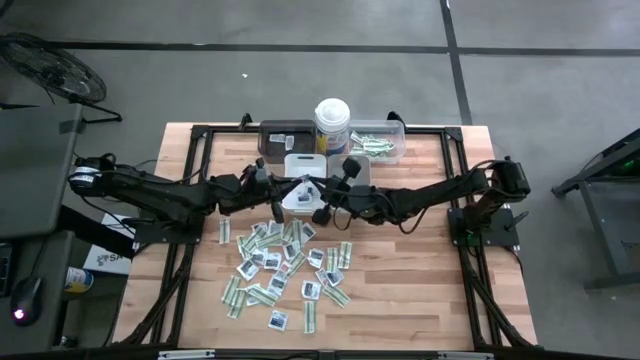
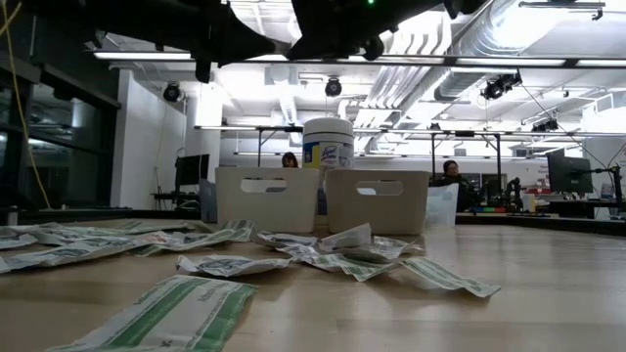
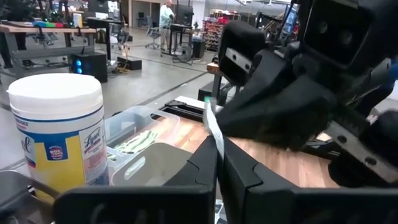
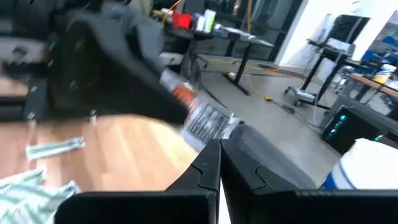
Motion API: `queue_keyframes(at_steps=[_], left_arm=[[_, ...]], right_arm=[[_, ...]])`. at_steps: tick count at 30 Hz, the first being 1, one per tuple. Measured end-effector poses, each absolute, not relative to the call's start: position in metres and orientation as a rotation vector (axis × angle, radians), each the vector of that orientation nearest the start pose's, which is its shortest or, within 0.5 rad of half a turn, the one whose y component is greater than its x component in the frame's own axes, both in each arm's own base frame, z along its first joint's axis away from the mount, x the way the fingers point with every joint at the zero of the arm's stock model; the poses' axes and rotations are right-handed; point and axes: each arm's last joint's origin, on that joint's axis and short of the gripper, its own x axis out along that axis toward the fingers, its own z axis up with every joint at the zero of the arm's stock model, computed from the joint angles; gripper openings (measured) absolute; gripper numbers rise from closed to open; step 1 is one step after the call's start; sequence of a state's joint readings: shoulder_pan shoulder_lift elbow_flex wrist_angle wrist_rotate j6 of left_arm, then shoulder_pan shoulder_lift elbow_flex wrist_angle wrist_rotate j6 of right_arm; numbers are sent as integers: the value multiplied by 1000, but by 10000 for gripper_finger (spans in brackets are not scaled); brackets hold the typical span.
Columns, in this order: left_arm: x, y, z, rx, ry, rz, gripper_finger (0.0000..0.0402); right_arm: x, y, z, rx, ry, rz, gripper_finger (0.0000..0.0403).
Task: Pick & Place First Aid Supplies
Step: Put the ointment into the black transparent bin
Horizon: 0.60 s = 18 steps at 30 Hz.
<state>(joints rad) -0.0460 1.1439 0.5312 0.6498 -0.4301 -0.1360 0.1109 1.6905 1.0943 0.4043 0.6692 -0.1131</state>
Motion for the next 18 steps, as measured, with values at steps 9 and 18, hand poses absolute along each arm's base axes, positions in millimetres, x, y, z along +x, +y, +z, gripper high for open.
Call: queue_keyframes(at_steps=[9, 18], left_arm=[[239, 2, 256, -144, -68, 403, 1], [239, 24, 250, -190, -17, 453, 0]], right_arm=[[364, 21, 278, -129, 207, -484, 75], [322, 13, 319, -12, 196, -587, 155]])
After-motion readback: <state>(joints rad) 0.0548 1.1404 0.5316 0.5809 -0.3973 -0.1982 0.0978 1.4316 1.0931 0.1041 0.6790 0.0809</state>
